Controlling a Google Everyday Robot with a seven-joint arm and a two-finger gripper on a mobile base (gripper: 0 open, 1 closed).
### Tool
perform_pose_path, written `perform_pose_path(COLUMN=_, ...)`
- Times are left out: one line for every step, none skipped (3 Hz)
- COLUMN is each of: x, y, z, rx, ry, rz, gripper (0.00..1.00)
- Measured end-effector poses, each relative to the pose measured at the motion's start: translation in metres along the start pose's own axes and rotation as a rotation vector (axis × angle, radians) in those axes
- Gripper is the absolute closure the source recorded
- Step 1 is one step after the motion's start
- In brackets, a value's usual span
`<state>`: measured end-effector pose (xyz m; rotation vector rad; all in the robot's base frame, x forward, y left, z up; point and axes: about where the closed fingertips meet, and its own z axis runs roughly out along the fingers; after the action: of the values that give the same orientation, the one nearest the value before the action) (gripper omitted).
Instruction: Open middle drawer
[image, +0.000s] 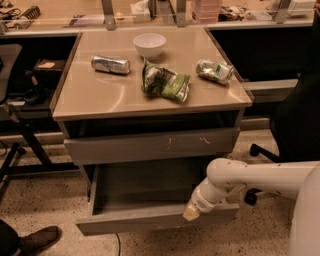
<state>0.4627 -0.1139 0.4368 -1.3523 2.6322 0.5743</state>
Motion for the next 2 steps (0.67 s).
perform_pose_path(x=0.007, y=0.0089, z=-0.0012, rx=-0.005, ry=0.011, rz=0.008, gripper=1.0)
perform_pose_path(x=0.0069, y=0.0086, z=-0.0005, rx=-0.005, ry=0.011, rz=0.008, gripper=1.0)
